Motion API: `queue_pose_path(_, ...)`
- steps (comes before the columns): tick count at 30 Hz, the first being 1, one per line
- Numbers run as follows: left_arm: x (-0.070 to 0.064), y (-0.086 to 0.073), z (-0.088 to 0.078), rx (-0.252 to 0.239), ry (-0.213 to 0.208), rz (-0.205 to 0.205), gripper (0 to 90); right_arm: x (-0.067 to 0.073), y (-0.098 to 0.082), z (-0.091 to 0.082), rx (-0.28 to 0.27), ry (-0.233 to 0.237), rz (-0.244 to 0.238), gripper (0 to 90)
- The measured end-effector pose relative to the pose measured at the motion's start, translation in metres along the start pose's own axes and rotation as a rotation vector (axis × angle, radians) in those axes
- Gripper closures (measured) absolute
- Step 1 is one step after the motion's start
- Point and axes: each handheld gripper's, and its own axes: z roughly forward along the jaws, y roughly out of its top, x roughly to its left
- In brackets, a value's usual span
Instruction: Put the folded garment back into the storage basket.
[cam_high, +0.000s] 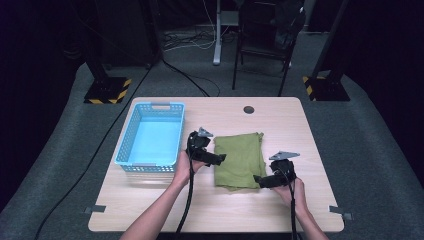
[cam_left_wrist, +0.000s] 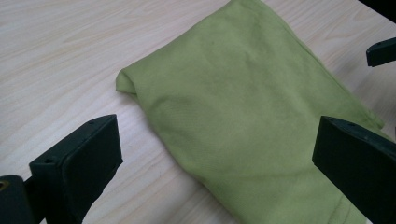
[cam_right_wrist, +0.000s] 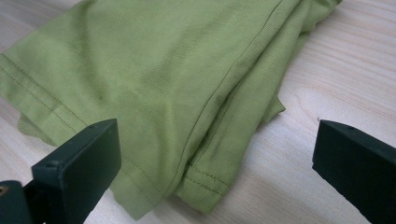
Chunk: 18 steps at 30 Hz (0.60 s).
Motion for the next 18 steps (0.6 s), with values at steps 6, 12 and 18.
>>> queue_pose_path(6, 0.005, -0.001, 0.009, 0.017, 0.004, -0.01, 0.8, 0.0, 0.0, 0.001, 0.004, 0.0, -0.002, 0.3)
queue_pose_path(12, 0.01, 0.0, 0.014, 0.025, 0.008, -0.021, 0.8, -0.001, 0.0, 0.002, 0.006, 0.001, 0.0, 0.1)
queue_pose_path(18, 0.014, 0.003, 0.02, 0.031, 0.015, -0.027, 0.8, -0.003, 0.0, 0.003, 0.004, 0.004, 0.001, 0.0)
